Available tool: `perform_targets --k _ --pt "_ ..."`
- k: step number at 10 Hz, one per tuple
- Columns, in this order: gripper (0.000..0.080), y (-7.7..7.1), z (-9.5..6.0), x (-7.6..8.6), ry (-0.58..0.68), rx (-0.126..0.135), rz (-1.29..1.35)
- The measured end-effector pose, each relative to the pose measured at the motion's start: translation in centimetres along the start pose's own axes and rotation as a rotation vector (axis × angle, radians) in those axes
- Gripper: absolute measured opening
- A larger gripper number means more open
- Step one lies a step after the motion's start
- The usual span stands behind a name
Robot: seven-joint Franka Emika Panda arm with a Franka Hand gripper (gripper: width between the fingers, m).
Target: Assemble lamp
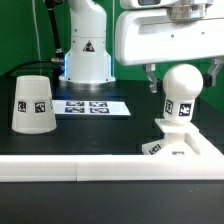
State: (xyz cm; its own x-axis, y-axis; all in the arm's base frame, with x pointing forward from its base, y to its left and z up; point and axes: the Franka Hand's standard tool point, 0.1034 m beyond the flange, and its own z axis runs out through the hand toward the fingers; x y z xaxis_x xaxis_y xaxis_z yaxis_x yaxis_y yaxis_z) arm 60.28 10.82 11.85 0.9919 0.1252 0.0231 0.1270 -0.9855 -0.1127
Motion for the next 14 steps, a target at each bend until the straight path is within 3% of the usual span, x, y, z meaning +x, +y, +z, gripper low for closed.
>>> perform_targets --k 2,7,11,14 --pt "0.0698 0.08 -0.02 0.14 -0.014 -0.021 -0.246" --pt "0.0698 0.63 0.0 0.14 -0.023 -0.029 -0.635" --pt "0.0698 0.39 0.16 0.77 -0.056 -0.079 -1.064" --pt "0.0698 0.28 0.25 0.76 -0.079 -0.097 -1.242"
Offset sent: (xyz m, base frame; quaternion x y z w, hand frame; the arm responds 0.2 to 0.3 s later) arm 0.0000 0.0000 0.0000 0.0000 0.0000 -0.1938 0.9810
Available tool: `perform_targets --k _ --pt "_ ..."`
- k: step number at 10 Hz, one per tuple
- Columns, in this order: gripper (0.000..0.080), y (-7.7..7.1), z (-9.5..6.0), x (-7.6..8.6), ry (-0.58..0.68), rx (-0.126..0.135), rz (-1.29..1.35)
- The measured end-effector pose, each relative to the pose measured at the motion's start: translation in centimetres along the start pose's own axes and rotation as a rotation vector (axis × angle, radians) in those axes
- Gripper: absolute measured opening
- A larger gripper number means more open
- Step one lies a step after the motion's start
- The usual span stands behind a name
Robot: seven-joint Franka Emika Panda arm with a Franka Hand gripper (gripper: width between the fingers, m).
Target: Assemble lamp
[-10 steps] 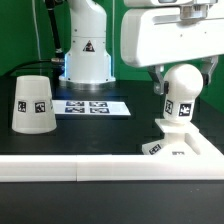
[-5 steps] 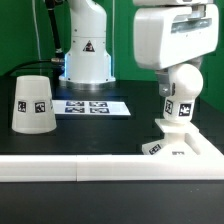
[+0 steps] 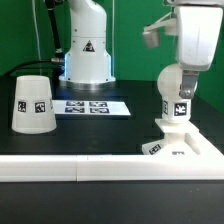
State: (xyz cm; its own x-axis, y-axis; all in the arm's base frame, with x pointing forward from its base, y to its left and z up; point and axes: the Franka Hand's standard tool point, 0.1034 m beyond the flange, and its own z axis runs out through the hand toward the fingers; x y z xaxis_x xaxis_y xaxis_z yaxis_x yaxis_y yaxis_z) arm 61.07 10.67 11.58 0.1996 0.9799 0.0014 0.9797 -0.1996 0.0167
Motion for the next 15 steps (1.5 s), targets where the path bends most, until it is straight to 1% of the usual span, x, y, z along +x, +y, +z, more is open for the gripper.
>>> perform_targets --k 1,2,3,8,9,11,15 --pt "0.0673 0.11 0.05 -0.45 -0.001 0.002 0.01" --pt "0.0673 0.2 0.09 -0.84 -0.001 0.003 0.018" --pt "0.0576 0.25 0.1 -1.03 -0.002 0.003 0.022" --pt "0.0576 0.3 0.1 -1.16 -0.001 0.003 0.054" --pt "0.0576 0.3 0.1 -1.41 0.002 -0.002 0.14" --pt "0.0577 0.11 0.17 -1.1 0.013 -0.015 0.433" --pt "0.0577 0.09 0.21 -0.88 0.02 -0.015 0.8"
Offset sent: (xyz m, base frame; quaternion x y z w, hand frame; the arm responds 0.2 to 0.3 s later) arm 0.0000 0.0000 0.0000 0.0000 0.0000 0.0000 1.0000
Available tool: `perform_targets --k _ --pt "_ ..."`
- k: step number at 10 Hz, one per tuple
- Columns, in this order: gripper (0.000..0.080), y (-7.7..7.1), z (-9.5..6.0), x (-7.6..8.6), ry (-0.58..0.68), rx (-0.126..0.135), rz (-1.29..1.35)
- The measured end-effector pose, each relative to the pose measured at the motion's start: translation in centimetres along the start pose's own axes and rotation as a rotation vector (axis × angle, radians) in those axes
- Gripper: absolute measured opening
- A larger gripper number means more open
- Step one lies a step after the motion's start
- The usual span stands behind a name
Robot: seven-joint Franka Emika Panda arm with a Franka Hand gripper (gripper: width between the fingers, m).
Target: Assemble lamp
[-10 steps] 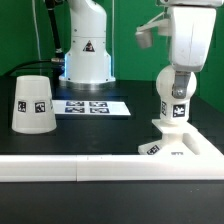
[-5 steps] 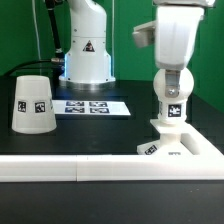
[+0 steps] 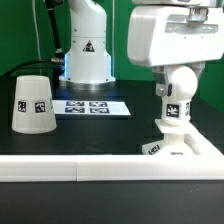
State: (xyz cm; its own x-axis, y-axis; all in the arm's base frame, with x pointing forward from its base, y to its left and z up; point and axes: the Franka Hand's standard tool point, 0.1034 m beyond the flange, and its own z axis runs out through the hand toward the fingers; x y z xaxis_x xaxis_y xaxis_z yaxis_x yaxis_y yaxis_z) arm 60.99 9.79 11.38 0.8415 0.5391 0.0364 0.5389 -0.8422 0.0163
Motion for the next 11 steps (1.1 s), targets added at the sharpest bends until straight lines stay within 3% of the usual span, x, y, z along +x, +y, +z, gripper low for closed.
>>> perform_targets --k 4,8,11 --pt "0.0577 -0.04 0.04 0.0 -0.001 0.001 0.263" --pt "0.0578 -0.45 0.1 -0.19 -0.024 0.004 0.789" --pt "0.0578 -0.53 0.05 -0.05 -0.022 0.001 0.987"
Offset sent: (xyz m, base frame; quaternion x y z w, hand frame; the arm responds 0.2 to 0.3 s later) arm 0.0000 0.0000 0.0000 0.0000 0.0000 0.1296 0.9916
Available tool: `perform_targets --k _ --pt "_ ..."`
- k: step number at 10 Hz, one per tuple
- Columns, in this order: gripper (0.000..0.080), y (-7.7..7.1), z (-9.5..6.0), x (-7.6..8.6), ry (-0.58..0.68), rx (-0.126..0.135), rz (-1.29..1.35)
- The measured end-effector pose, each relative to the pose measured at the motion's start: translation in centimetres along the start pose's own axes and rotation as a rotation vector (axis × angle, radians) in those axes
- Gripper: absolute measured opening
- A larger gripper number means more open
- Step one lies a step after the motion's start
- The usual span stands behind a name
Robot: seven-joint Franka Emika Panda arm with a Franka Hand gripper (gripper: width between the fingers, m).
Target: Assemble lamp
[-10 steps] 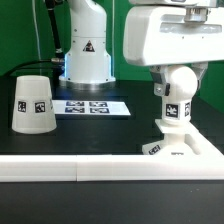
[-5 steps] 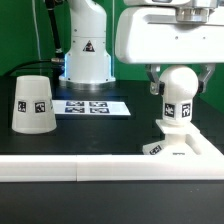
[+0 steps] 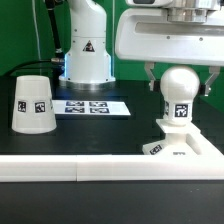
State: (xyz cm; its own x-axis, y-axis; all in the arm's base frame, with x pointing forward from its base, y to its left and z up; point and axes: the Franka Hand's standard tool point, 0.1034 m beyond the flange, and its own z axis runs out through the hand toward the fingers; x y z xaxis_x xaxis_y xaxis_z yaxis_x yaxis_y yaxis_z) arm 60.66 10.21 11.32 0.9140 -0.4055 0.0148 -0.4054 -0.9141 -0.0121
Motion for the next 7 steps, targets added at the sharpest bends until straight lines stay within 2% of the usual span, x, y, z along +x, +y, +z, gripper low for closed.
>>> perform_targets --k 7 --pt "0.0578 -0.04 0.06 -0.1 -0.02 0.019 0.403"
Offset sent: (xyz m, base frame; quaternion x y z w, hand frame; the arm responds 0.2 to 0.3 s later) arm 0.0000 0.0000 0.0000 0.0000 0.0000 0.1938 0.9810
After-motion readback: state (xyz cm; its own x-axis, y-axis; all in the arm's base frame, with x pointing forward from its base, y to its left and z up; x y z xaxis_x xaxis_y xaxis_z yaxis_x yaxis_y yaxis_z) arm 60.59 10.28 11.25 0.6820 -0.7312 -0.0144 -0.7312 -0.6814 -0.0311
